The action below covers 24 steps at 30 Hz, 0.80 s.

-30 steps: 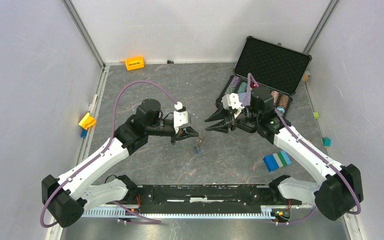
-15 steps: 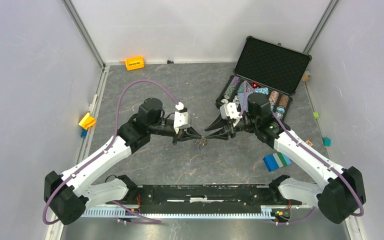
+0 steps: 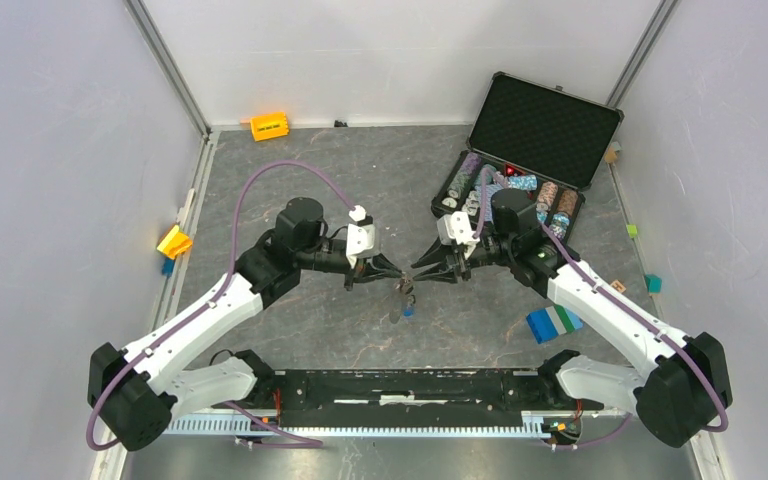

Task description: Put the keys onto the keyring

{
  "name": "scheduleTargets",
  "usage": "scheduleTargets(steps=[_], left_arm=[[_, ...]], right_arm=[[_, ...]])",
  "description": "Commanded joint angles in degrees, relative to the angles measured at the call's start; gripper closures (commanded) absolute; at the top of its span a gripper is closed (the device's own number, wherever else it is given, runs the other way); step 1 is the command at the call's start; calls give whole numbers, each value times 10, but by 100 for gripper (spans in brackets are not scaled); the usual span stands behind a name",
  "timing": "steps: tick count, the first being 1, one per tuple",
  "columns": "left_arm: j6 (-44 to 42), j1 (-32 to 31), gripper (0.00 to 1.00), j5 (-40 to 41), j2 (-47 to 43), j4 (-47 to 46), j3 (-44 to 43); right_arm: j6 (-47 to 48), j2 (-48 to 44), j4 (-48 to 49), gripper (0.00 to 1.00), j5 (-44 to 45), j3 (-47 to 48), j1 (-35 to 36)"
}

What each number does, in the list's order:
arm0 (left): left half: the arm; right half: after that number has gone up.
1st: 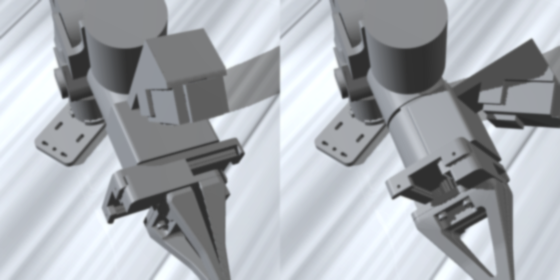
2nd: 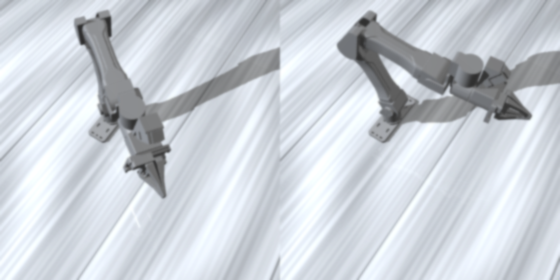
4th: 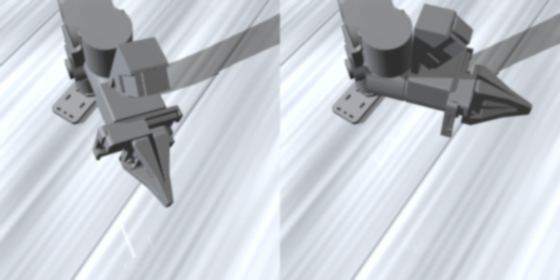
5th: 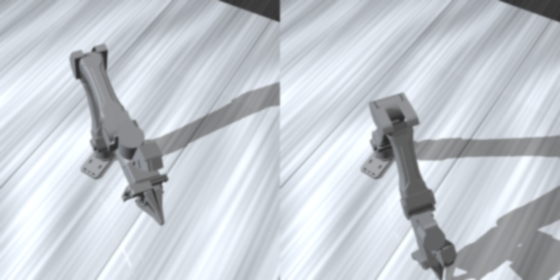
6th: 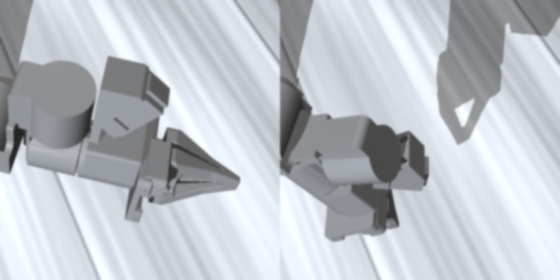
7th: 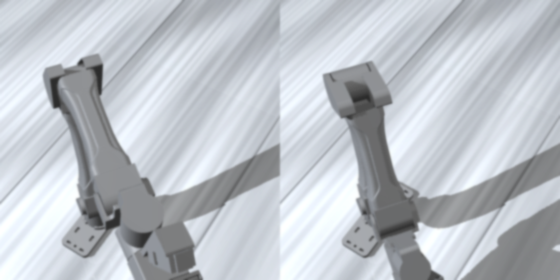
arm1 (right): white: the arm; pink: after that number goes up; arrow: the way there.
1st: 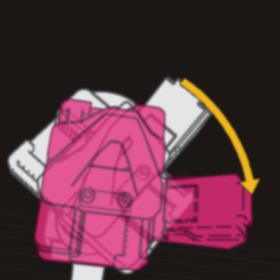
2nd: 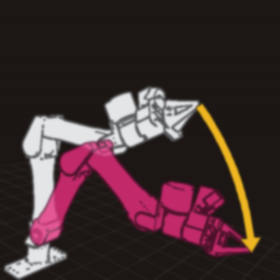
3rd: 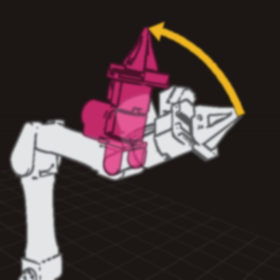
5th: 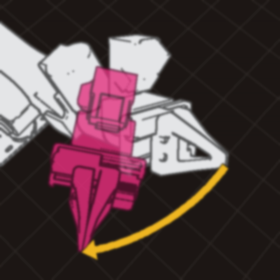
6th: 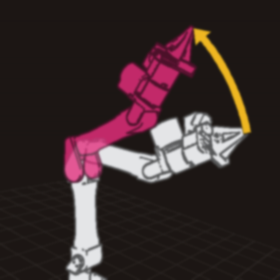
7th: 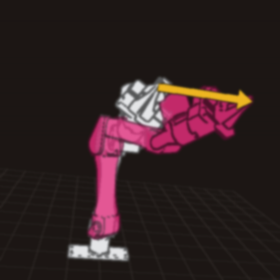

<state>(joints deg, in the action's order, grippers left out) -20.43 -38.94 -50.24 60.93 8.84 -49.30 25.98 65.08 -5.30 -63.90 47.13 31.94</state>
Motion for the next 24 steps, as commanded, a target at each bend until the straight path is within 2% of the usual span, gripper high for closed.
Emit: scheduleTargets(steps=[1, 12, 20, 24], left_arm=[[1, 8, 98, -26, -24, -33, 8], [30, 8, 98, -40, -16, -68, 20], [36, 9, 98, -39, -17, -76, 24], [37, 9, 98, -40, -17, -76, 24]], right_arm=[[47, -8, -45, 68, 11, 24, 3], [-47, -11, 48, 73, 10, -4, 15], [-45, -7, 60, 74, 4, -5, 24], [-46, -5, 60, 81, 7, -3, 25]])
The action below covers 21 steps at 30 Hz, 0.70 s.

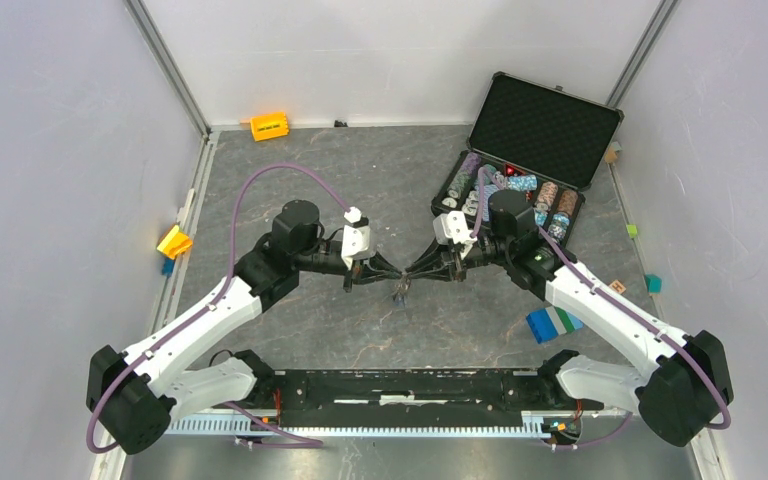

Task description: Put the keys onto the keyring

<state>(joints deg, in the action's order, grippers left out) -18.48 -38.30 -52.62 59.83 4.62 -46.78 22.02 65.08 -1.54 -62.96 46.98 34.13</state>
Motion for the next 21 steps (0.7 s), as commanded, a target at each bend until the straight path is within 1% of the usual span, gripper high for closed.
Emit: scheduleTargets(steps=[1, 6, 8, 13, 17, 20, 21], left_arm=[[17, 2, 98, -17, -7, -34, -1], [16, 2, 98, -18, -7, -34, 1], [14, 2, 98, -17, -7, -34, 2], [5, 3, 98, -3, -11, -33, 7], [-30, 3, 97, 34, -5, -13, -4], [-63, 2, 88, 59, 15, 30, -34], [-78, 2, 83, 63, 22, 52, -49]], right_arm=[[-7, -4, 22, 83, -1, -2, 3], [-7, -4, 21, 93, -3, -1, 3], [-8, -5, 21, 100, -4, -1, 3], [-12, -8, 8, 100, 16, 10, 4], [18, 10, -91, 100, 86, 71, 17], [36, 21, -137, 100, 149, 104, 38], [35, 24, -146, 100, 164, 113, 42]])
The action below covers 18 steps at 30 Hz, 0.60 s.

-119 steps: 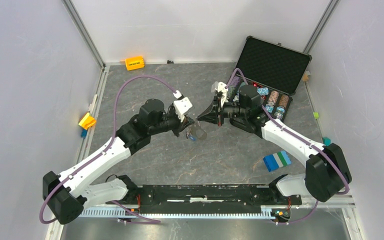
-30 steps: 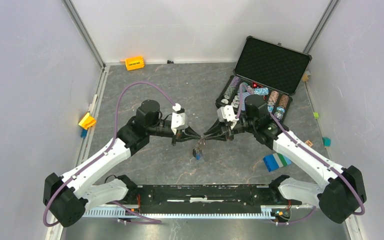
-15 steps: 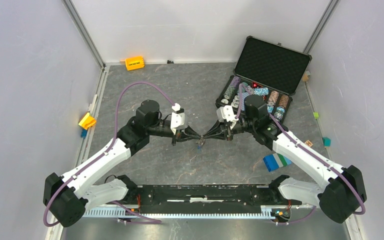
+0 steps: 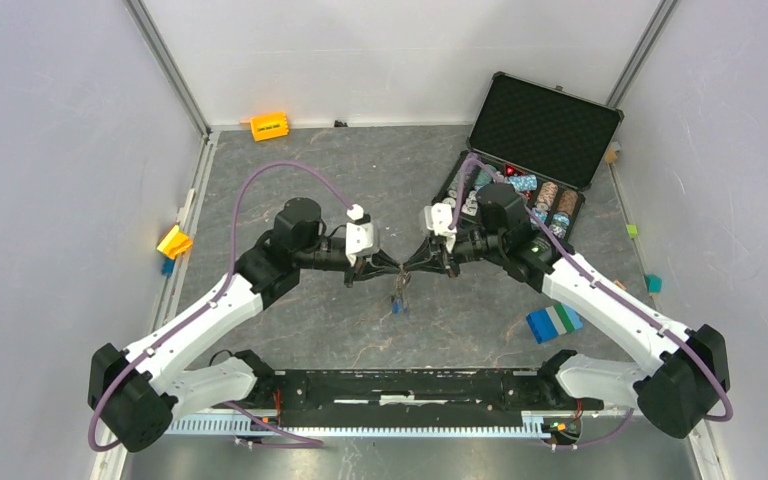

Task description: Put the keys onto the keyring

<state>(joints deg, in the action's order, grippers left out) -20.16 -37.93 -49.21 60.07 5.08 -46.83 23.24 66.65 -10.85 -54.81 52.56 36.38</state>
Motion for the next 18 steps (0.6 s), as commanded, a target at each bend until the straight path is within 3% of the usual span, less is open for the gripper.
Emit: scheduleTargets(steps=[1, 3, 7, 9, 14, 18], left_arm=[[-76, -2, 79, 32, 25, 63, -61], [-100, -1, 69, 41, 31, 86, -78], [-119, -1, 65, 45, 45, 114, -105], [-120, -2, 66, 48, 50, 114, -110], [-124, -1, 82, 62, 54, 117, -112], [-133, -1, 78, 57, 50, 123, -106]], right_arm=[[26, 14, -69, 100, 95, 73, 25], [39, 25, -110, 100, 123, 104, 35], [51, 28, -142, 100, 171, 126, 53], [52, 27, -149, 100, 178, 132, 56], [56, 26, -163, 100, 190, 145, 62], [56, 26, -169, 100, 195, 154, 63]])
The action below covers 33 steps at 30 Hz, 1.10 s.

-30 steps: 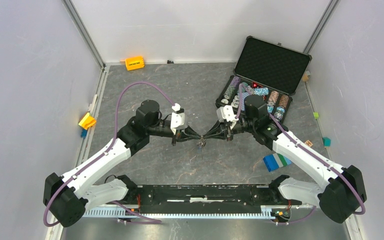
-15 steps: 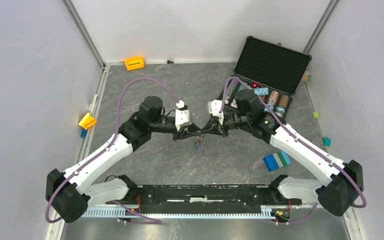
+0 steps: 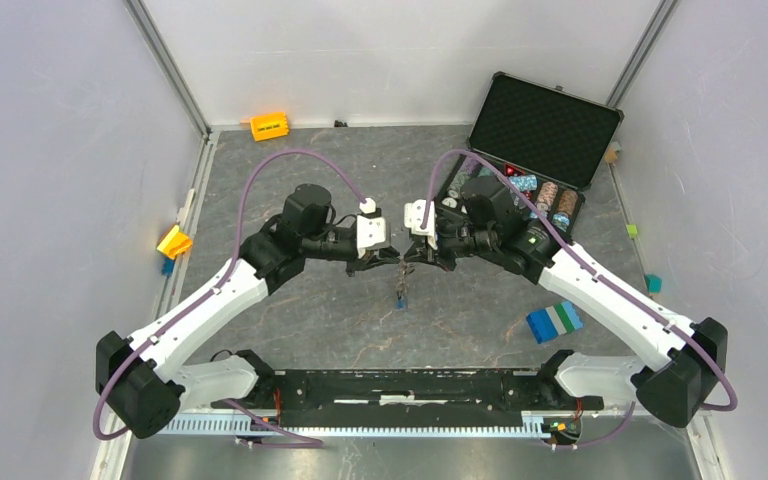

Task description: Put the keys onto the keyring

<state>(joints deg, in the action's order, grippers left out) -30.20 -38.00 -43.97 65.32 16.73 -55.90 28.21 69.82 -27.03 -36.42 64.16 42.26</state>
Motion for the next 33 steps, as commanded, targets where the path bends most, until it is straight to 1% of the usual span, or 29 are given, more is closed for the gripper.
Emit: scheduleTargets(steps=[1, 5, 9, 17, 24, 28, 31, 32, 33], left_arm=[[-34, -1, 77, 5, -3, 7, -14], [-38, -1, 75, 1, -2, 5, -12], [-30, -1, 77, -7, 6, -12, -10], [-21, -1, 78, -14, 0, -26, 0], [-13, -1, 85, -21, -5, -35, 8], [-11, -1, 98, -32, -4, -39, 15], [-2, 0, 98, -53, -14, -55, 27], [3, 2, 98, -64, -19, -62, 33], [8, 4, 98, -79, -23, -69, 39]], right_arm=[[8, -3, -11, 100, 12, 43, 6], [13, 4, -29, 100, 19, 60, 11], [13, 5, -32, 100, 24, 62, 17], [12, 6, -33, 100, 30, 58, 22], [11, 8, -30, 100, 25, 51, 26], [10, 7, -27, 100, 22, 50, 26], [13, -4, -13, 100, 19, 38, 26], [15, -10, -4, 98, 19, 30, 26], [18, -15, 2, 94, 19, 25, 25]])
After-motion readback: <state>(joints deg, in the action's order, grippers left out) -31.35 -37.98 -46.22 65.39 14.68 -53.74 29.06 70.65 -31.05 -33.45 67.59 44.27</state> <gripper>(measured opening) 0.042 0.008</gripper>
